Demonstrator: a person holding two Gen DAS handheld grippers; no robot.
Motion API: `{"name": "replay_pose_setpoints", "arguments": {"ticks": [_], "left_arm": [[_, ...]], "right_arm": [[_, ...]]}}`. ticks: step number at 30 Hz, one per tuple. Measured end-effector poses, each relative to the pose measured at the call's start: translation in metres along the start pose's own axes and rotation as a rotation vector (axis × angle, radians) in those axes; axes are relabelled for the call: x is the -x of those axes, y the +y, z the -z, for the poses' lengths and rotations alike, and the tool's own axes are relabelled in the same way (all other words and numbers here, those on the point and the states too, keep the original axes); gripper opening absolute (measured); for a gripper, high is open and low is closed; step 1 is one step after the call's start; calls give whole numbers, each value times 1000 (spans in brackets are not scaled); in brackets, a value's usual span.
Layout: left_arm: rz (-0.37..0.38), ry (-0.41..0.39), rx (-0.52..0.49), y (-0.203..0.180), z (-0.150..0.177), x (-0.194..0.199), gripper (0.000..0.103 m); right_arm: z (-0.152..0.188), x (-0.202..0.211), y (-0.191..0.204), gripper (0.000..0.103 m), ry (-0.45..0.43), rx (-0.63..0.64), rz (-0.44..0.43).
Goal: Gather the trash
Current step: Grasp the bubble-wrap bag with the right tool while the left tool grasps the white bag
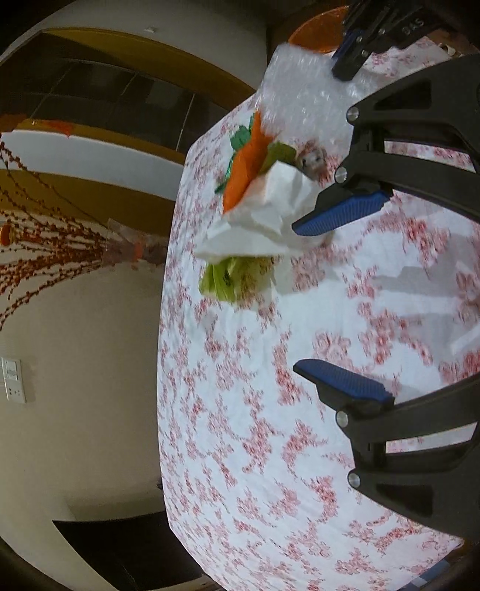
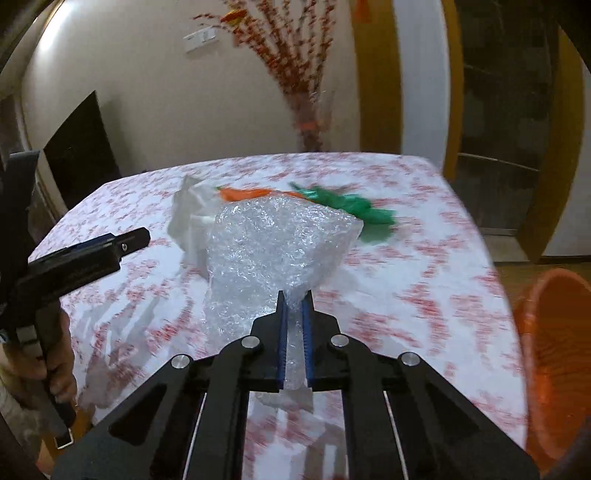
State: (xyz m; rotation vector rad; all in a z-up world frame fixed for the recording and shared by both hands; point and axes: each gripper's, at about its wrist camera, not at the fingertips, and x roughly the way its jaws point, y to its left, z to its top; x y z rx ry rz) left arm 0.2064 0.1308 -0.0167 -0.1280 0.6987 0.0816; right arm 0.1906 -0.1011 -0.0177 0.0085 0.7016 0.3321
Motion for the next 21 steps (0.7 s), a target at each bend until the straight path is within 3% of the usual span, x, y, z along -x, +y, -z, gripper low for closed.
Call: {"name": "replay_pose_setpoints", "arguments": {"ticks": [6,10,12,16,21], "left_arm": [[17,-4,-35,-29,-10,-9,68],[-12,7,-67,-45,-17,-23,66],[-36,18,-74,-48,-21,-34,57],[-28,72,-57,-46,-27,-53,12],[2,58,-24,-36,-26,-39,3]], "right_arm": [[5,21,-39,8,-12,-52,87],[6,24,-55,8,-7,-77,113],[7,25,-58,8,-4,-83,119],[9,29,-63,8,-1,-85,129],[7,39,-68,8,-17,-91,142]]}}
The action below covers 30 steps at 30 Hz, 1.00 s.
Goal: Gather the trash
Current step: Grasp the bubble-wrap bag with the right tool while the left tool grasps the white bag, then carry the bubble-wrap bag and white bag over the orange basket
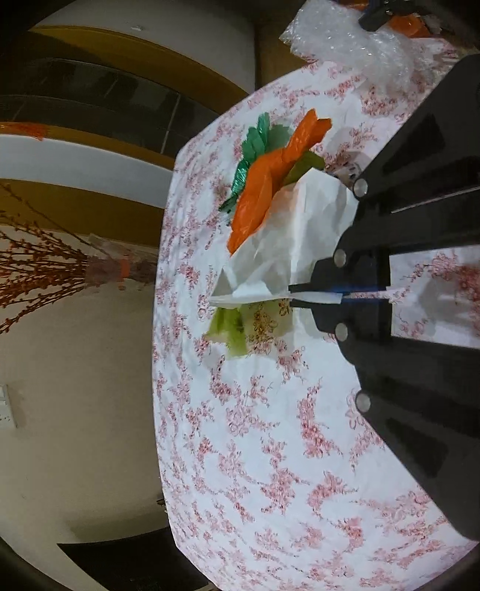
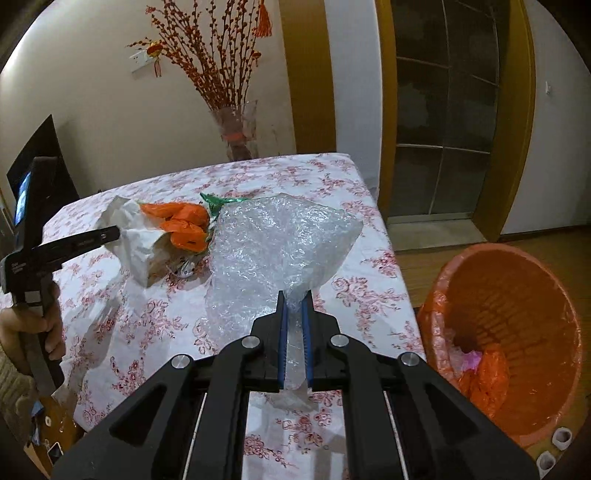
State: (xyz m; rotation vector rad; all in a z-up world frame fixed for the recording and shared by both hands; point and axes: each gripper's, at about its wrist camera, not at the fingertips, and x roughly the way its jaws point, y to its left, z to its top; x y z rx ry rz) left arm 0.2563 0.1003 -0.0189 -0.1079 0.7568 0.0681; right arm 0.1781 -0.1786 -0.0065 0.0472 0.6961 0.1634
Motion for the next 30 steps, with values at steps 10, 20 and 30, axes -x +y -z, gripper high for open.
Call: {"name": "replay_pose_setpoints", "arguments": {"ticks": [10,20,30], "left_arm": [[9,-74,-18,-1,-3,57,3],[113,-111,-84,-61,-5,86,3],[276,-96,-188,-165,14,88,3]], "right_arm": [[-7,31,-8,8,-67,-10,11],[-6,58,-33,8,-114,-56,61],[0,92,-91,8,-173,-136,223]]}}
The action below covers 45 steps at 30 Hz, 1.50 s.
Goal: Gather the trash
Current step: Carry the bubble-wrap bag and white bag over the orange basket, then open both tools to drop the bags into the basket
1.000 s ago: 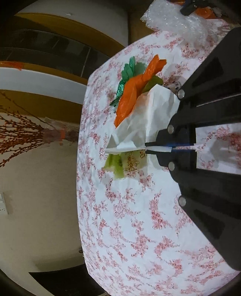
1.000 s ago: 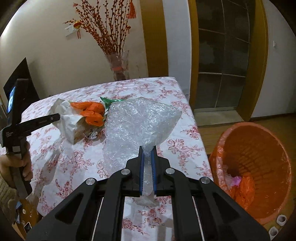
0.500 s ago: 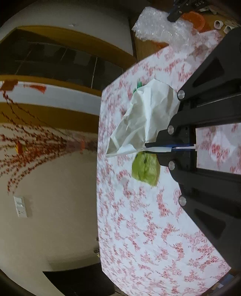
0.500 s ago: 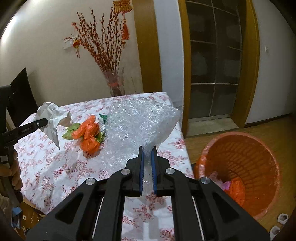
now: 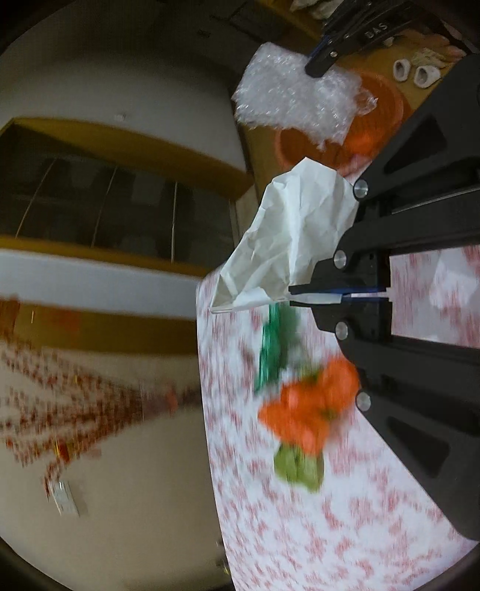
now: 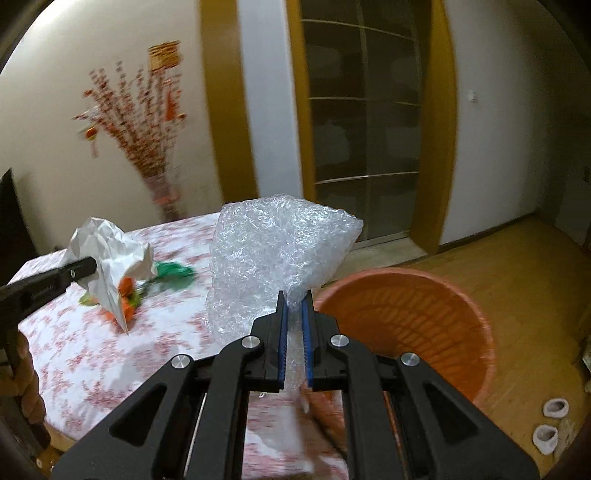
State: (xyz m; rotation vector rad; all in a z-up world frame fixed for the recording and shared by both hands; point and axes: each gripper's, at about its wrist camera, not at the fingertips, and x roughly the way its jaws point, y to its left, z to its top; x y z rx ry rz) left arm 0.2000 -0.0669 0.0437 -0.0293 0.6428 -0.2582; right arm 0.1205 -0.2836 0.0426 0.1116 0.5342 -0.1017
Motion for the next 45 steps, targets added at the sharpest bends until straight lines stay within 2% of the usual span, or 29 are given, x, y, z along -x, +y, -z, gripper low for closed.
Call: {"name": "replay_pose_setpoints", "arguments": {"ticks": [5,11,30,31,32,34,40,45], "left_arm": [[95,16,-51,-54,2,-14,3],[165,41,-92,-102,4,-30,3],[260,139,-169,-172,14,-97,5],[262,146,-172,-174,15,-101,7],[262,154,-176,-176,17,-104,16],[258,161,-179,-178,20,-109,29],[213,186,-178,-164,28,-121,38],[135,160,-172,-138,29,-115,46]], "right_arm": [[-4,8,-32,8,-24,-40,71],[-4,11,-70,8,-46,-105,123],[6,-29,-133,10,-7,-237,138],[6,-30,-136,16,-5,-247,134],[9,-31,-138,21,-1,-257,132],[12,-34,-142,43,4,-271,128],[20,-41,-146,46,28,-278,137],[23,-43,-143,46,38,-259,147]]}}
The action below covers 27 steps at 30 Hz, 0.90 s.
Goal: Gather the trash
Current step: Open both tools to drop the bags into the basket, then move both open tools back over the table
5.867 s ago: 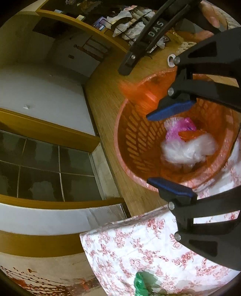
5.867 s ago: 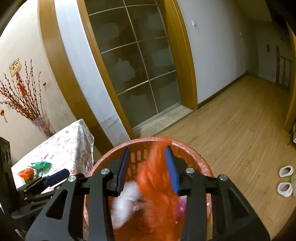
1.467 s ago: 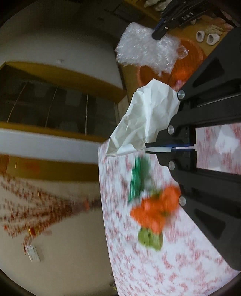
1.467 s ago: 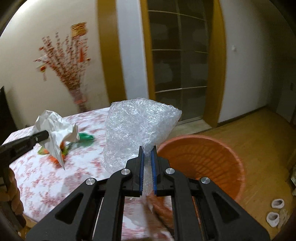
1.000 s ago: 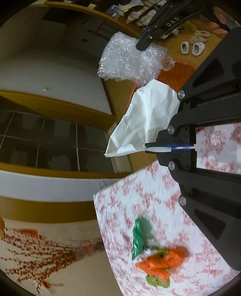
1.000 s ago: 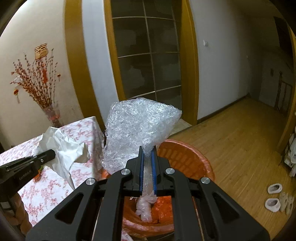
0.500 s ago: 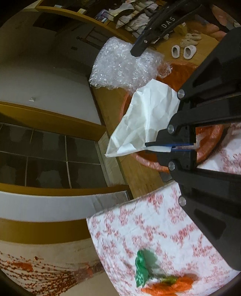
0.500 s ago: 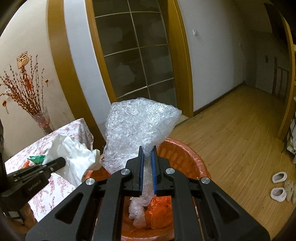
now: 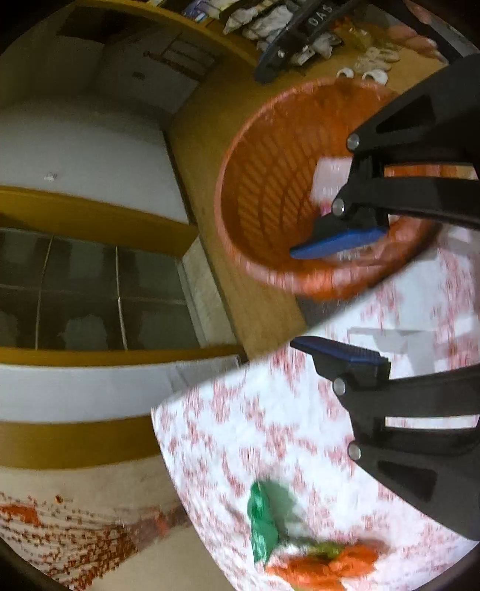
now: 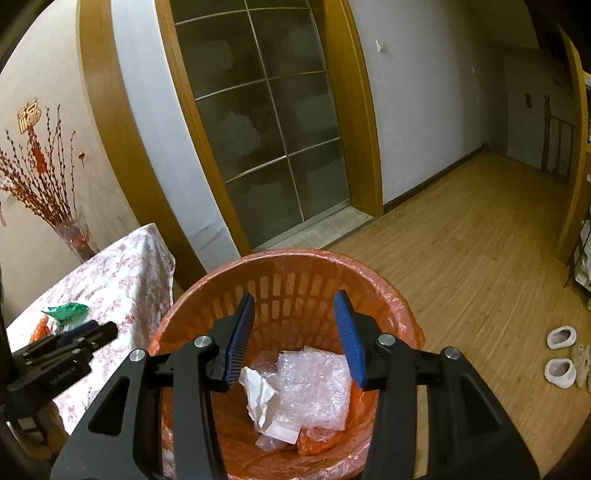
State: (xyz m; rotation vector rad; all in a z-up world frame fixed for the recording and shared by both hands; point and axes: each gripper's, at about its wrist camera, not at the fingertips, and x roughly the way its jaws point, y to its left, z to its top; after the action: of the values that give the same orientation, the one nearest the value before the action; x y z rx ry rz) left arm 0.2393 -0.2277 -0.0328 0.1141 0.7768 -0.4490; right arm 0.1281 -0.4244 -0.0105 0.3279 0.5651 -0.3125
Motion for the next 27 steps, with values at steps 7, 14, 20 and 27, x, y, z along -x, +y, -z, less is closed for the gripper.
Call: {"name": "replay_pose_setpoints", "arguments": {"ticks": [7,14,20,27], "left_arm": [[-107,-23,43,48,11,19,50],[-183,-23,97,97,25,37,50],[-304,-62,157,148,29,60,54],[-418,-53,264,212,29,61,53]], "right_arm": [[3,3,16,46,6,38,-21],[7,5,47,46,17,96,-61],[16,3,80,46,40,151,-102],[24,-5,112,46,70,208,-144]]}}
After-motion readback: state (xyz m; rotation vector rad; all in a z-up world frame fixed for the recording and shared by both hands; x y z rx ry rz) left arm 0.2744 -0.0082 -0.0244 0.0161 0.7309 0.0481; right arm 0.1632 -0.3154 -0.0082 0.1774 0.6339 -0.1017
